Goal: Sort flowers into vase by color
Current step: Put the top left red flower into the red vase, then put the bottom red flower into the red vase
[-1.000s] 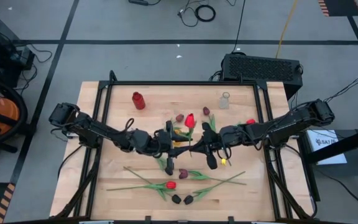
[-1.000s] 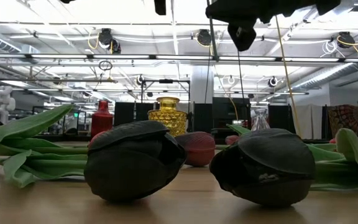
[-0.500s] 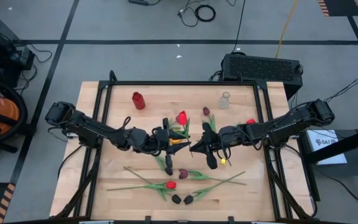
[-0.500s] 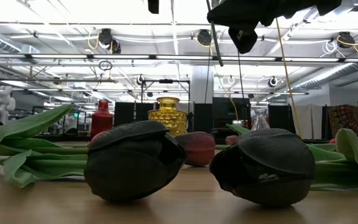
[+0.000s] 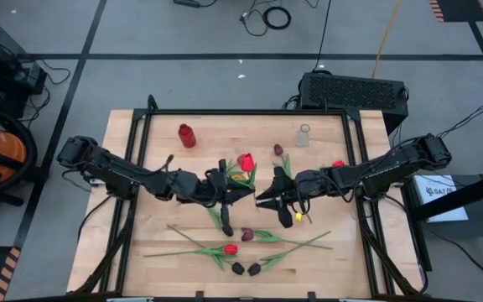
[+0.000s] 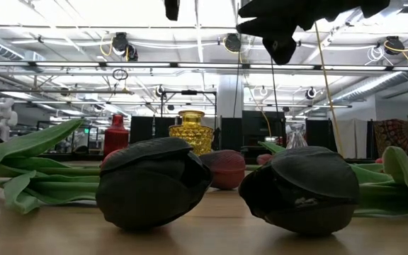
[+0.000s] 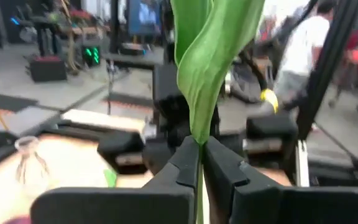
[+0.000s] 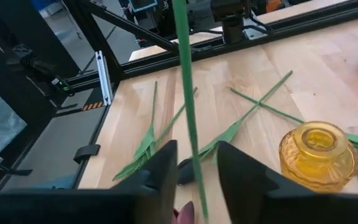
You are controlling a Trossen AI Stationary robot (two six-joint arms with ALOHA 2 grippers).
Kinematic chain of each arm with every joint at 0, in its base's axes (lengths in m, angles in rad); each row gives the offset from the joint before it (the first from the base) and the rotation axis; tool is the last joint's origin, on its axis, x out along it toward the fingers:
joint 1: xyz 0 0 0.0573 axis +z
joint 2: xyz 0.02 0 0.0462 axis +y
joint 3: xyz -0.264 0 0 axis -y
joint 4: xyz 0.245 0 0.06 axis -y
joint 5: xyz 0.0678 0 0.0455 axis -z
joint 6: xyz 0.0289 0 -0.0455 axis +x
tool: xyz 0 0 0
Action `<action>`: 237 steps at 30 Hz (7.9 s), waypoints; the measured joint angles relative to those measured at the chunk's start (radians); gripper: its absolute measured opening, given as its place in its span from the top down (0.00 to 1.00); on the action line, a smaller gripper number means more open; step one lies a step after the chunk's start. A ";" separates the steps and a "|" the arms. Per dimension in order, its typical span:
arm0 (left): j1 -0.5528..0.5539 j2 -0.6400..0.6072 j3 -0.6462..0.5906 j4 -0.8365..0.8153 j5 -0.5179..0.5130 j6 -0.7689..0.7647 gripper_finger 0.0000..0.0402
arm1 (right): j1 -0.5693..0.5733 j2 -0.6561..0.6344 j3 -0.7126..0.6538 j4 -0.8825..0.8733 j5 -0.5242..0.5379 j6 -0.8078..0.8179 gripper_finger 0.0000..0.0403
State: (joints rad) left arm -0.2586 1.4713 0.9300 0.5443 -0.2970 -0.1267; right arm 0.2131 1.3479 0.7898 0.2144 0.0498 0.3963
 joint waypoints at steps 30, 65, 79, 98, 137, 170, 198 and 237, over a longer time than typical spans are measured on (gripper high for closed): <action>0.601 -0.668 0.001 -0.873 -0.071 0.002 0.96 | 0.018 -0.116 -0.001 -0.131 0.001 -0.052 0.48; 1.095 -0.593 -0.102 -0.751 0.269 0.029 0.96 | 0.018 -0.116 -0.001 -0.197 0.006 -0.070 0.48; 1.095 -0.578 -0.102 -0.733 0.266 0.037 0.96 | 0.018 -0.116 0.000 -0.198 0.006 -0.075 0.48; 1.094 -0.578 -0.103 -0.843 0.262 0.027 0.87 | 0.018 -0.116 0.000 -0.197 0.006 -0.075 0.48; 0.598 -0.964 -0.156 -1.056 0.565 -0.232 0.59 | 0.018 -0.115 0.000 -0.218 0.006 -0.064 0.48; -0.553 -0.200 -0.161 -0.686 -0.074 -0.439 0.59 | 0.018 -0.115 0.000 -0.302 0.005 -0.037 0.48; -0.608 0.229 -0.018 -0.999 -0.002 -0.786 0.59 | 0.018 -0.115 0.000 -0.298 0.000 -0.015 0.48; -0.592 -0.014 0.068 -0.907 -0.453 -0.356 0.96 | 0.077 -0.115 0.000 -0.143 -0.004 -0.109 0.48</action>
State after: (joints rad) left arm -0.8503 1.4575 0.9984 -0.3632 -0.7499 -0.4825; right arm 0.2901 1.2327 0.7898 0.0718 0.0459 0.2873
